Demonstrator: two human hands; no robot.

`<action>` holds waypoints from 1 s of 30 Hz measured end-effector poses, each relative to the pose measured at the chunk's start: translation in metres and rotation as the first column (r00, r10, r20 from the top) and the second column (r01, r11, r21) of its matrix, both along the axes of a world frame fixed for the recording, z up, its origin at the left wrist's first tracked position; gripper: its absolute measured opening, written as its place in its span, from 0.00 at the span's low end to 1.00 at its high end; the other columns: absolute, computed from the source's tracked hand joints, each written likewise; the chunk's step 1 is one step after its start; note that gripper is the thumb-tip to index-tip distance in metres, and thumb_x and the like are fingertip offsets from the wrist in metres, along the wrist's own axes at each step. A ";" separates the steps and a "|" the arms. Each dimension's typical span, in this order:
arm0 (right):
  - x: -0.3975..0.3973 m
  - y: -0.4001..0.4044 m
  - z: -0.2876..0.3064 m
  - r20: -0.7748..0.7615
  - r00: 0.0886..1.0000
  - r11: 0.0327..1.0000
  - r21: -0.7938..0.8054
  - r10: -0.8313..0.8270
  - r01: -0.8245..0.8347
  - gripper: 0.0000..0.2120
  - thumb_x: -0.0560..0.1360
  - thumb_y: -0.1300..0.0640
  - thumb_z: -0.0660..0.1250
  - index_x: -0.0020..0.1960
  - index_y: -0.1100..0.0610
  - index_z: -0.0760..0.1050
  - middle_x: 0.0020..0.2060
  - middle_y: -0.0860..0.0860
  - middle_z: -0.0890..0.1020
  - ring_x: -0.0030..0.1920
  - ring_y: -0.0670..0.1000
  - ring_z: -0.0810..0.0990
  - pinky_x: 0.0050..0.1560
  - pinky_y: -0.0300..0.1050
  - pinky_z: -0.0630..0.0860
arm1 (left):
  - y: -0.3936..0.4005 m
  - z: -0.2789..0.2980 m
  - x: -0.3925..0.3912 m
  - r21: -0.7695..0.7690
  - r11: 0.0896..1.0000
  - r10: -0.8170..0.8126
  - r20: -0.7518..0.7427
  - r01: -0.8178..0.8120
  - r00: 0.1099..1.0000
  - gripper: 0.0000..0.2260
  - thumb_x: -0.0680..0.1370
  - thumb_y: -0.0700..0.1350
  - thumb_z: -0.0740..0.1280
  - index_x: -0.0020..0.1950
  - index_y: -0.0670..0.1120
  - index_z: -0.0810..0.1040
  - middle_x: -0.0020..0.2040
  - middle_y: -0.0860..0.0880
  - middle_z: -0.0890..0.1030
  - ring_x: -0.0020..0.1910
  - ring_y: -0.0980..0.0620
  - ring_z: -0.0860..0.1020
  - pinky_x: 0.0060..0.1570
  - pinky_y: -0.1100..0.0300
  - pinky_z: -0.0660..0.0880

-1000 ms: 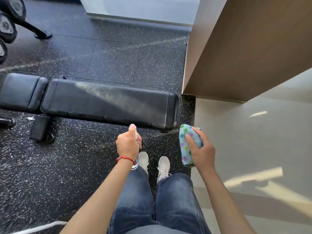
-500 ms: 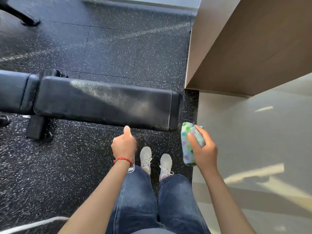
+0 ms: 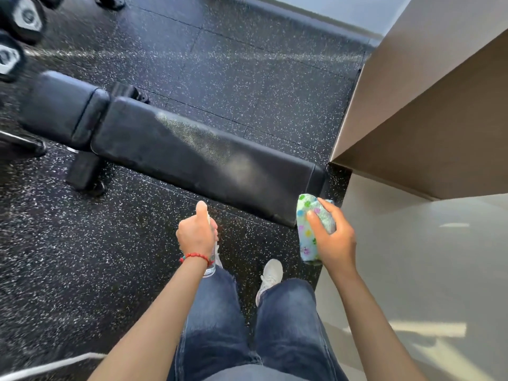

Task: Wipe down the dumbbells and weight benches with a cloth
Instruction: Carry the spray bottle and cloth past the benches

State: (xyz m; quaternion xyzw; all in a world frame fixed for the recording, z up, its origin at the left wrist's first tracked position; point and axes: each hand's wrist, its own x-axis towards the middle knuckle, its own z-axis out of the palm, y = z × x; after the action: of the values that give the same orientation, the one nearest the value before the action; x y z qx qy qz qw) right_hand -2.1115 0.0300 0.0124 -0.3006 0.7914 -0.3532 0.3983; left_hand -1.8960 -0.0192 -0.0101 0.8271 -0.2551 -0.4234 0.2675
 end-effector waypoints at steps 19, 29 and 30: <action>0.229 -0.153 0.009 0.016 0.996 0.996 -0.018 0.091 -0.091 0.14 0.72 0.55 0.70 0.57 0.50 0.77 0.53 0.42 0.79 0.52 0.43 0.77 0.57 0.37 0.71 | -0.124 0.000 0.227 -0.037 0.998 0.058 -0.051 -0.060 0.997 0.24 0.68 0.57 0.54 0.19 0.44 0.74 0.17 0.46 0.72 0.24 0.43 0.75 0.39 0.45 0.77; 0.293 -0.226 0.006 0.015 0.973 0.972 -0.029 0.232 -0.232 0.13 0.72 0.55 0.70 0.57 0.49 0.76 0.52 0.42 0.78 0.45 0.33 0.75 0.47 0.20 0.68 | -0.160 -0.004 0.293 -0.070 0.978 0.195 -0.033 -0.197 0.980 0.26 0.71 0.58 0.55 0.18 0.44 0.72 0.17 0.47 0.72 0.22 0.46 0.73 0.38 0.51 0.75; 0.298 -0.233 0.005 0.014 0.968 0.968 -0.030 0.251 -0.251 0.13 0.72 0.55 0.70 0.56 0.49 0.76 0.51 0.42 0.78 0.43 0.31 0.75 0.46 0.20 0.68 | -0.164 -0.004 0.297 -0.072 0.974 0.212 -0.041 -0.214 0.976 0.25 0.70 0.58 0.55 0.18 0.44 0.72 0.17 0.47 0.71 0.22 0.46 0.73 0.37 0.51 0.75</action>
State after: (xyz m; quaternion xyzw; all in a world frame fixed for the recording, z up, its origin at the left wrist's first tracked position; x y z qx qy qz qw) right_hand -1.8136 -0.2031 0.0171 -0.4007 0.7383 -0.3137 0.4426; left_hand -1.5989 -0.1835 -0.0145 0.8318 -0.1764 -0.3958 0.3470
